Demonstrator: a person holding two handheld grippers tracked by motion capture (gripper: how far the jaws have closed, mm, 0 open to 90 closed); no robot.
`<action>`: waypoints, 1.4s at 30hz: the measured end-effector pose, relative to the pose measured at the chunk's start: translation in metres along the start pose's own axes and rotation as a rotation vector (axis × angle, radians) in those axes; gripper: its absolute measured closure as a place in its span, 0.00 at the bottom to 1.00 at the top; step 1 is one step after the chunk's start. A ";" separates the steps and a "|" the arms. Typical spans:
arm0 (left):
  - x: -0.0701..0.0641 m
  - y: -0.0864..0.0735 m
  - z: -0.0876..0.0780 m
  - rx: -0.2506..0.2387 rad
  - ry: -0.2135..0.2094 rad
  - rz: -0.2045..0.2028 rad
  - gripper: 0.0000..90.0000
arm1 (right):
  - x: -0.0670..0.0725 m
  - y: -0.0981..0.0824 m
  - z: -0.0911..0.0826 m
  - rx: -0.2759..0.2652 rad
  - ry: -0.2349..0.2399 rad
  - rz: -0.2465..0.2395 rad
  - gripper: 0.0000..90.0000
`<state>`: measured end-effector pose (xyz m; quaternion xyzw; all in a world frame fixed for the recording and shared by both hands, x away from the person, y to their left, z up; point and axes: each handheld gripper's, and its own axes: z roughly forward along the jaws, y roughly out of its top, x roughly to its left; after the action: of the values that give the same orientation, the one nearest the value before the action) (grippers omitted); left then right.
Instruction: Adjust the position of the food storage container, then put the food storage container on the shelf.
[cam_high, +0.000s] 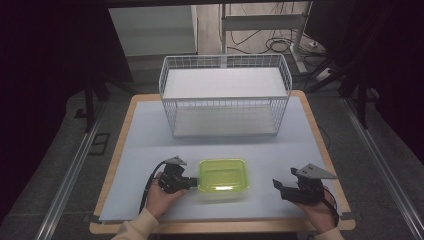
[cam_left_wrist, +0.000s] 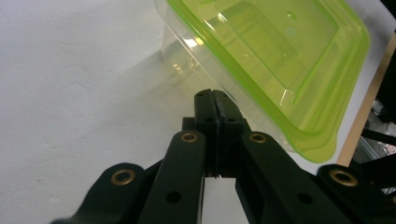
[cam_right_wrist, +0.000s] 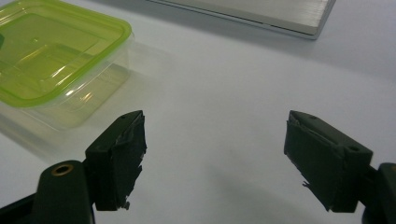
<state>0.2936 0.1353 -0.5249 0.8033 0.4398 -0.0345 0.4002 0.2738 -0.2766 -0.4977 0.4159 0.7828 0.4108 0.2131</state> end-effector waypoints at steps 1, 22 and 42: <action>0.002 -0.001 -0.003 -0.011 0.003 -0.008 1.00 | 0.000 0.000 0.000 0.000 0.000 0.000 0.23; 0.013 -0.012 -0.049 -0.180 0.046 -0.056 0.53 | 0.009 0.002 0.006 -0.022 0.154 0.036 0.22; 0.016 -0.004 -0.042 -0.138 -0.004 -0.120 0.39 | 0.019 0.012 0.022 0.061 0.245 0.100 0.26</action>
<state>0.2883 0.1752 -0.5054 0.7458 0.4877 -0.0298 0.4528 0.2836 -0.2471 -0.5004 0.4076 0.7933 0.4446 0.0824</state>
